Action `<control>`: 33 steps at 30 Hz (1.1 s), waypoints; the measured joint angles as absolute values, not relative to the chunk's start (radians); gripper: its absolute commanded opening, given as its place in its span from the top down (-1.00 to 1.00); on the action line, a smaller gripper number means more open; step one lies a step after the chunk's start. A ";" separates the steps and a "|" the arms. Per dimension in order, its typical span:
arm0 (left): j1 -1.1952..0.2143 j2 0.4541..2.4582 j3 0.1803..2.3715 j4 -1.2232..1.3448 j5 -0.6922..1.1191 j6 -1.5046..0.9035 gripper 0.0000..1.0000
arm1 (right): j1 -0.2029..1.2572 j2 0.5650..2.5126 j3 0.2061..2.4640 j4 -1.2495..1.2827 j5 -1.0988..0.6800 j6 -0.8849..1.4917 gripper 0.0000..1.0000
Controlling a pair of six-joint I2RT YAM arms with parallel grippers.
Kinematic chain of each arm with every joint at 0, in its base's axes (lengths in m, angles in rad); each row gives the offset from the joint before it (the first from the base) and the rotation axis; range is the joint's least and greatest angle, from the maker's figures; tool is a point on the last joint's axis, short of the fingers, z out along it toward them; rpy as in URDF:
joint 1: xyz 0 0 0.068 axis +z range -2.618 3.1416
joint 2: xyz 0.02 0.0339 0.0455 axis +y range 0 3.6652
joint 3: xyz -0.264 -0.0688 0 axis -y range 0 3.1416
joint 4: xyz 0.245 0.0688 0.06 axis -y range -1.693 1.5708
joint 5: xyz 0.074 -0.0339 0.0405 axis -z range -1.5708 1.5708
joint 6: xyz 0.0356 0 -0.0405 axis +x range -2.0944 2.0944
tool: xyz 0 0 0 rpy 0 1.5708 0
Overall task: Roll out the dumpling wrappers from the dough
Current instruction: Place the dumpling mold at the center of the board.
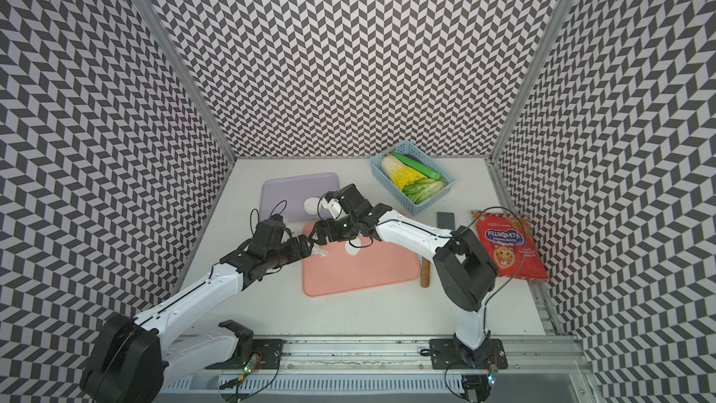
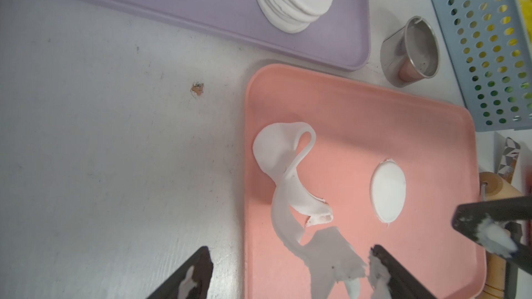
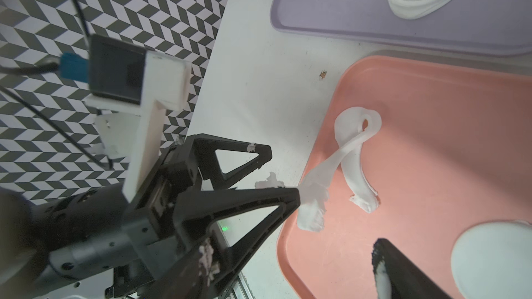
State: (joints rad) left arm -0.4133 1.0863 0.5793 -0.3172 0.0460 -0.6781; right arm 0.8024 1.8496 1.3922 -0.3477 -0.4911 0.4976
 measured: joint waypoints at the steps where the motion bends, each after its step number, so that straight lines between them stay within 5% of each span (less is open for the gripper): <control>1: -0.413 1.066 0.580 -0.320 0.054 -0.675 -0.72 | 0.802 1.850 1.392 -0.348 -0.488 0.497 -0.75; 20: -0.375 1.063 0.730 -0.404 0.101 -0.632 -0.69 | 0.781 1.590 1.169 -0.286 -0.347 0.500 -0.62; 33: -0.373 0.988 0.743 -0.440 0.180 -0.625 -0.36 | 0.709 1.205 0.906 -0.334 -0.129 0.498 -0.39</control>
State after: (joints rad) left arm -0.3725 0.9878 0.7429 -0.4397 0.1799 -0.6254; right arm 0.7090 1.2049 0.9058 -0.3336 -0.1291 0.4976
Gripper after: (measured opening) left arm 0.707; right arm 0.704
